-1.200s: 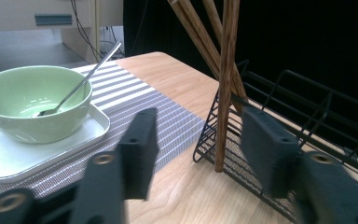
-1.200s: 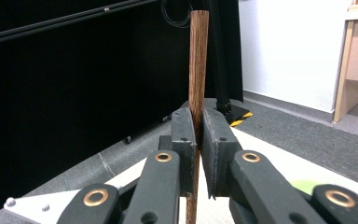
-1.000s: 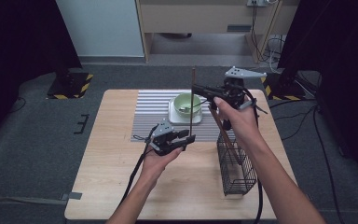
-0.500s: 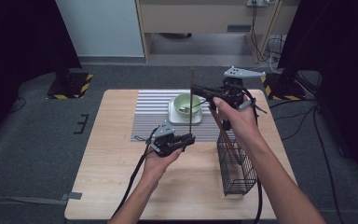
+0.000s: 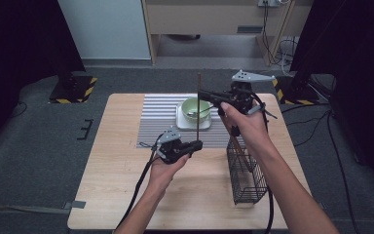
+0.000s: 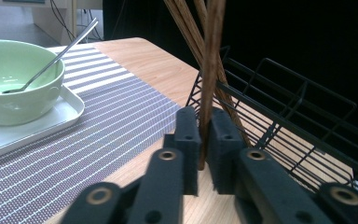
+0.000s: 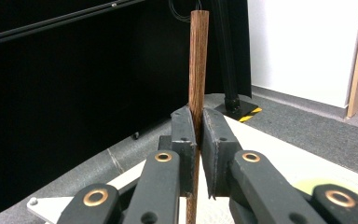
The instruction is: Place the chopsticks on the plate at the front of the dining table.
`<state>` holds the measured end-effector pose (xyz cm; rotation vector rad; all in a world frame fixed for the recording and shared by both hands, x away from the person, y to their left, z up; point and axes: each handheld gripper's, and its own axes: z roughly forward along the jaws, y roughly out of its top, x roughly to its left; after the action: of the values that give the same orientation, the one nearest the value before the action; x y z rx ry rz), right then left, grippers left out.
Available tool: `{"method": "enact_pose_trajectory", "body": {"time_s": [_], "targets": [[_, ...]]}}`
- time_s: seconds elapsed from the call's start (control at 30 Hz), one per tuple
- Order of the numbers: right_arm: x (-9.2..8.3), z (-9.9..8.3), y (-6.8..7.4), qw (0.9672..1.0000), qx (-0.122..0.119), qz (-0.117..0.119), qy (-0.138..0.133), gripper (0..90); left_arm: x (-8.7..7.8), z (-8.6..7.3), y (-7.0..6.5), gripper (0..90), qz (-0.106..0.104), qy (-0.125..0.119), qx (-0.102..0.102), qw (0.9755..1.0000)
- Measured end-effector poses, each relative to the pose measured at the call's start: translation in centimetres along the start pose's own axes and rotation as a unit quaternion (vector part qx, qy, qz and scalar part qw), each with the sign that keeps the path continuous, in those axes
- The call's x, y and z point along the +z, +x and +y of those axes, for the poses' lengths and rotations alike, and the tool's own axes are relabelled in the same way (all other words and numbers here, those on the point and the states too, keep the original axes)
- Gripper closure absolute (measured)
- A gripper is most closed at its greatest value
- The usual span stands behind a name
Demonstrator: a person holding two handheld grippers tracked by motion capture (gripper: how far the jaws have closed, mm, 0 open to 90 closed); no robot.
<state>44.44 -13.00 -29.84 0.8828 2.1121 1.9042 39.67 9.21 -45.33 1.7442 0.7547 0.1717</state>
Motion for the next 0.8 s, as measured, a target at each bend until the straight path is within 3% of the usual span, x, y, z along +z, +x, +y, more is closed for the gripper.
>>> {"method": "enact_pose_trajectory", "body": {"time_s": [0.23, 0.33, 0.43, 0.63, 0.7, 0.8], "targets": [[0.1, 0.0, 0.0, 1.0000, 0.000, 0.002, 0.000, 83.1, 0.0, 0.0, -0.3, 85.7, 0.006, -0.005, 0.009, 0.9999], [0.0, 0.0, 0.0, 1.0000, -0.003, -0.002, 0.002, 65.6, -0.1, 0.1, -0.2, 85.8, 0.009, -0.006, 0.010, 0.9999], [-0.4, -0.2, -0.3, 0.9998, -0.009, -0.020, 0.004, 55.6, -0.2, 0.1, -0.1, 85.8, 0.013, -0.007, 0.007, 0.9999], [-2.3, -0.9, -2.1, 0.9959, -0.028, -0.081, 0.030, 41.6, -0.8, 0.1, 0.2, 85.8, 0.024, -0.009, 0.004, 0.9997], [-3.3, -1.4, -2.9, 0.9937, -0.027, -0.102, 0.037, 34.4, -0.9, 0.1, 0.3, 85.8, 0.027, -0.010, 0.004, 0.9996], [-5.0, -2.2, -4.2, 0.9875, -0.034, -0.145, 0.051, 27.4, -1.2, -0.1, 0.7, 85.8, 0.036, -0.008, 0.000, 0.9993]]}}
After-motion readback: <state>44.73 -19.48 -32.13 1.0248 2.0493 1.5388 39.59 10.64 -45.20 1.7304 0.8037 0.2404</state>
